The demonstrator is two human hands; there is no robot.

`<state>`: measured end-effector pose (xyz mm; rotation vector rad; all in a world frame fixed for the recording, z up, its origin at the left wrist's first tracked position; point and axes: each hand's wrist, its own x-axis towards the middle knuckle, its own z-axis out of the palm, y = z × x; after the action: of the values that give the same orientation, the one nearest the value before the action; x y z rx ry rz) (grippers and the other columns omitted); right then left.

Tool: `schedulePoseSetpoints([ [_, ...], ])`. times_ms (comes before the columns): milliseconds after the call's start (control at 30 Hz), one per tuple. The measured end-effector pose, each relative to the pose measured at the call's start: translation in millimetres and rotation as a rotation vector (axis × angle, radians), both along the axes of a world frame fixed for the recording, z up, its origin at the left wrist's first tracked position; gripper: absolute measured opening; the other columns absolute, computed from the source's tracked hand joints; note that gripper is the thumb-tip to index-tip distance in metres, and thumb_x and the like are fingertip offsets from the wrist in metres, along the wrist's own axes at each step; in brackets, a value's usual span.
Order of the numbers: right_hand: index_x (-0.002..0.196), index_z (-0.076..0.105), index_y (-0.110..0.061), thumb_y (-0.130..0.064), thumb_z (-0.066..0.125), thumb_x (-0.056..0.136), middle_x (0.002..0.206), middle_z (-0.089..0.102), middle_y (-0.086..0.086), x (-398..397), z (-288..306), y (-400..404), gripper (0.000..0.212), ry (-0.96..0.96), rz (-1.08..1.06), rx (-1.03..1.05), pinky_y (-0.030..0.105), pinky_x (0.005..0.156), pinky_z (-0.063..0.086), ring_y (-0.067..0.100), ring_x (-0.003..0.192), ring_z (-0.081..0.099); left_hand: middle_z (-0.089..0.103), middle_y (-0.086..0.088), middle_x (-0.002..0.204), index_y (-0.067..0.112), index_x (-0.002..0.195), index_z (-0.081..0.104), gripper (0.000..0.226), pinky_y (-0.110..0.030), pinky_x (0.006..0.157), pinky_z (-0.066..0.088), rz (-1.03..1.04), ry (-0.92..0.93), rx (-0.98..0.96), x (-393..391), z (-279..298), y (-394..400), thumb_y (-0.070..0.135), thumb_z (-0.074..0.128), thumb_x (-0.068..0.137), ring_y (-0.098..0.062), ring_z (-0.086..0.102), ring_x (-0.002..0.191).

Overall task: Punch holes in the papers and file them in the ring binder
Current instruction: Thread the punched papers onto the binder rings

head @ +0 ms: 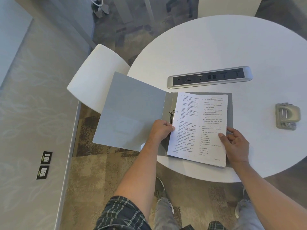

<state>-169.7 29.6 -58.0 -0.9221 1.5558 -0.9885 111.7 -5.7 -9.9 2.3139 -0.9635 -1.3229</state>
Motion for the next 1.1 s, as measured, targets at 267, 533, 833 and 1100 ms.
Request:
schedulePoseSetpoints([
  [267, 0.132, 0.061, -0.017, -0.025, 0.071, 0.096, 0.094, 0.075, 0.008, 0.1, 8.0, -0.7, 0.038, 0.065, 0.003, -0.012, 0.029, 0.078, 0.059, 0.019, 0.089, 0.071, 0.079, -0.012, 0.100, 0.005, 0.085, 0.076, 0.008, -0.026, 0.075, 0.049, -0.049, 0.049, -0.004, 11.6, 7.4, -2.2, 0.011, 0.081, 0.086, -0.019, 0.068, 0.087],
  [533, 0.133, 0.061, -0.014, -0.015, 0.070, 0.096, 0.081, 0.071, -0.003, 0.5, 15.1, 2.0, 0.038, 0.096, 0.044, -0.025, 0.006, 0.068, 0.051, -0.011, 0.070, 0.066, 0.077, -0.015, 0.104, -0.002, 0.096, 0.078, 0.013, -0.028, 0.084, 0.044, -0.023, 0.067, 0.014, 10.7, 11.1, -2.5, 0.005, 0.081, 0.085, -0.016, 0.066, 0.088],
  [833, 0.132, 0.058, -0.021, -0.018, 0.072, 0.094, 0.091, 0.075, 0.009, -1.1, 9.2, 3.0, 0.041, 0.049, 0.037, -0.011, 0.042, 0.085, 0.061, 0.023, 0.087, 0.073, 0.078, -0.021, 0.095, -0.005, 0.090, 0.076, 0.021, -0.051, 0.088, 0.062, -0.066, -0.039, 0.014, 1.6, 9.3, -3.5, 0.011, 0.082, 0.079, -0.033, 0.075, 0.095],
  [1100, 0.130, 0.053, -0.028, -0.014, 0.074, 0.092, 0.098, 0.074, 0.015, -1.3, 14.1, 0.6, 0.046, 0.014, 0.013, 0.017, 0.056, 0.087, 0.060, 0.039, 0.094, 0.072, 0.076, -0.007, 0.092, 0.002, 0.086, 0.075, 0.017, -0.036, 0.075, 0.062, -0.138, -0.118, -0.026, -4.9, 12.9, 1.5, 0.012, 0.087, 0.078, -0.021, 0.071, 0.086],
])
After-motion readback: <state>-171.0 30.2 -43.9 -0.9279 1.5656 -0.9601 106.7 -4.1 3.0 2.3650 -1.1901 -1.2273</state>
